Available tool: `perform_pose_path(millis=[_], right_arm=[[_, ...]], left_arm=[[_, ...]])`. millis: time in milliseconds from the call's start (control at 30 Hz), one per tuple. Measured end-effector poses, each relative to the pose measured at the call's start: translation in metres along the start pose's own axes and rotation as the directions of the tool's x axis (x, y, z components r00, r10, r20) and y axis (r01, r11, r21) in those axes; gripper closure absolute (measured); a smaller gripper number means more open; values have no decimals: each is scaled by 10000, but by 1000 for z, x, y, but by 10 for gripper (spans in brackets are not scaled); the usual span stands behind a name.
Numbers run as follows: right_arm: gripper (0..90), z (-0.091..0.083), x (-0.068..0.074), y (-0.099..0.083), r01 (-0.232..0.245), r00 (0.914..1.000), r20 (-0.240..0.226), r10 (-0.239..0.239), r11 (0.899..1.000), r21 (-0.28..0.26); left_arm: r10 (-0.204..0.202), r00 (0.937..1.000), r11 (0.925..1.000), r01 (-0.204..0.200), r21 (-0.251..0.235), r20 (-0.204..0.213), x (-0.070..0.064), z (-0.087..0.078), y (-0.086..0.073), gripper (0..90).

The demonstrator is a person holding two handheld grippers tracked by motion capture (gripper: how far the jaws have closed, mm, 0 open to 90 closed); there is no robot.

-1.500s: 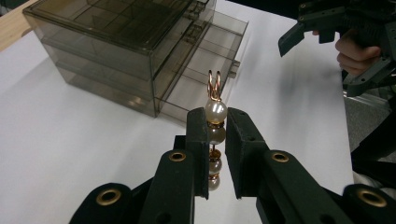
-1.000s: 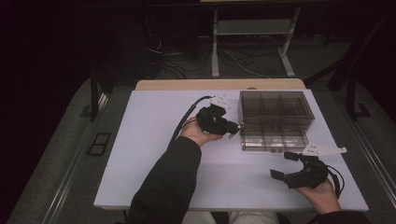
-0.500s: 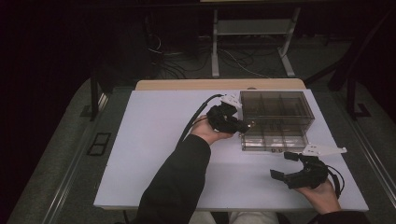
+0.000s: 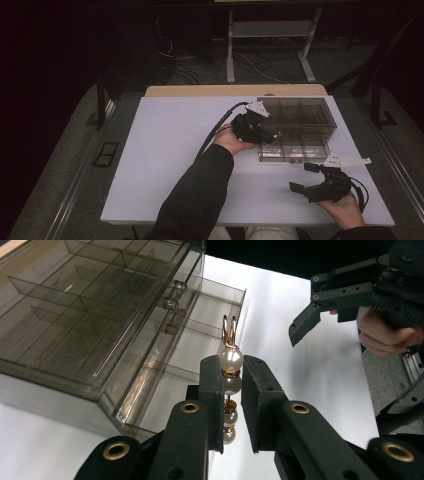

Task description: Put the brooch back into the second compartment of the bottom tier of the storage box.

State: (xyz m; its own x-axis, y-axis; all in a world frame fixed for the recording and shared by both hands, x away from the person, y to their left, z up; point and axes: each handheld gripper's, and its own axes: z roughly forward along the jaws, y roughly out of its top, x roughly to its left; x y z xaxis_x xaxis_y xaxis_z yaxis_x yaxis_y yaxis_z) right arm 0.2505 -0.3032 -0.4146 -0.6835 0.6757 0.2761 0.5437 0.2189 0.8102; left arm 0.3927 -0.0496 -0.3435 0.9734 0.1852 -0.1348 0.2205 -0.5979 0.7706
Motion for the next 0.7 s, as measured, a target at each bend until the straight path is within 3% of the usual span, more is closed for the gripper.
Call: perform_pose_path(millis=[700], right_arm=[[4, 0, 0, 0, -1, 10000, -26, 1, 10000, 6]], left_arm=[[10, 9998, 9999, -12, 147, 196, 7, 41, 11, 791]])
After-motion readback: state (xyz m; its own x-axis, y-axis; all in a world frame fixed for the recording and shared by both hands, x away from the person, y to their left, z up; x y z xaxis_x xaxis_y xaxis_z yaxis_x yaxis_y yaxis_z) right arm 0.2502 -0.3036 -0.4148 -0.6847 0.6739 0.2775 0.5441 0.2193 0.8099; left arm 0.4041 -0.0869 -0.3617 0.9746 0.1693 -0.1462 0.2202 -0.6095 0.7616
